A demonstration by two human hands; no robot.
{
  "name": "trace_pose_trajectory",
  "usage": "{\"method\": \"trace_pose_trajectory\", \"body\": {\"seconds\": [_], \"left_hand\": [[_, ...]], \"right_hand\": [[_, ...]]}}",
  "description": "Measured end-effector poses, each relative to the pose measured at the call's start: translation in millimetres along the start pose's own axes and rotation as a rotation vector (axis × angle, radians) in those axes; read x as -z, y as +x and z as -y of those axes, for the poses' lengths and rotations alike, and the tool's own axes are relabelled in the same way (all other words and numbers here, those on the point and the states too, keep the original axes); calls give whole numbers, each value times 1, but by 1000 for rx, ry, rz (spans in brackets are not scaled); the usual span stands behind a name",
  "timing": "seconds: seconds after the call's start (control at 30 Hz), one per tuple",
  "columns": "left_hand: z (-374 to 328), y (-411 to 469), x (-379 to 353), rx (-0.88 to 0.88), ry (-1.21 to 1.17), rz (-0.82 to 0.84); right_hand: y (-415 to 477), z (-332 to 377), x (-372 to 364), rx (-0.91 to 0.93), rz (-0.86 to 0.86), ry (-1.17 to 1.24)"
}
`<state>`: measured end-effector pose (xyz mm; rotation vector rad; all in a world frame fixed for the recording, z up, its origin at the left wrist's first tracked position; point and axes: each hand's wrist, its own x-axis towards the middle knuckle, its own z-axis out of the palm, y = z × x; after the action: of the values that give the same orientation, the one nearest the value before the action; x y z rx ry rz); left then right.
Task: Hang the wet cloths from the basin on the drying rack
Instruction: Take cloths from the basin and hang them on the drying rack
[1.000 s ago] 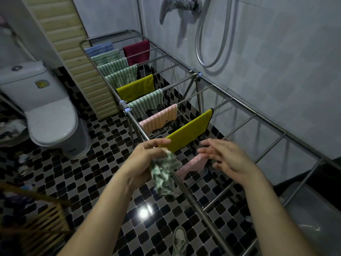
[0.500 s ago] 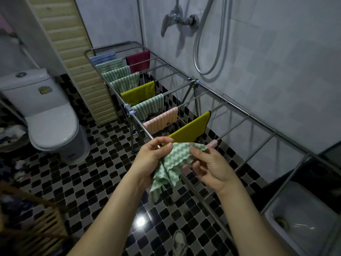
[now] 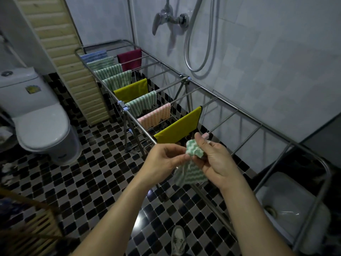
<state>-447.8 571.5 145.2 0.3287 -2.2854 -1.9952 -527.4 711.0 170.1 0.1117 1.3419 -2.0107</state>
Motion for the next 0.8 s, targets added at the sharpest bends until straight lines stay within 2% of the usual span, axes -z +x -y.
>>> {"method": "trace_pose_trajectory", "body": {"seconds": [0.1, 0.2, 0.27, 0.3, 0.43, 0.57, 0.7, 0.8], "left_hand": [[2, 2, -3, 26, -60, -37], [-5, 8, -10, 124, -336, -73], [-12, 13, -16, 196, -506, -128], [-14, 15, -19, 201, -506, -139], [-15, 26, -28, 140, -158, -116], [-4, 40, -34, 88, 254, -245], [5, 45, -45, -25, 461, -390], [2, 47, -51, -258, 693, -471]], "right_hand": [[0, 10, 8, 13, 87, -81], [4, 24, 25, 13, 174, -208], [9, 32, 36, 64, 151, -316], [12, 35, 40, 91, 124, -369], [26, 52, 54, 125, 130, -591], [45, 68, 75, 184, 91, -755], [64, 79, 95, 228, 108, -717], [81, 81, 110, 256, 99, -677]]}}
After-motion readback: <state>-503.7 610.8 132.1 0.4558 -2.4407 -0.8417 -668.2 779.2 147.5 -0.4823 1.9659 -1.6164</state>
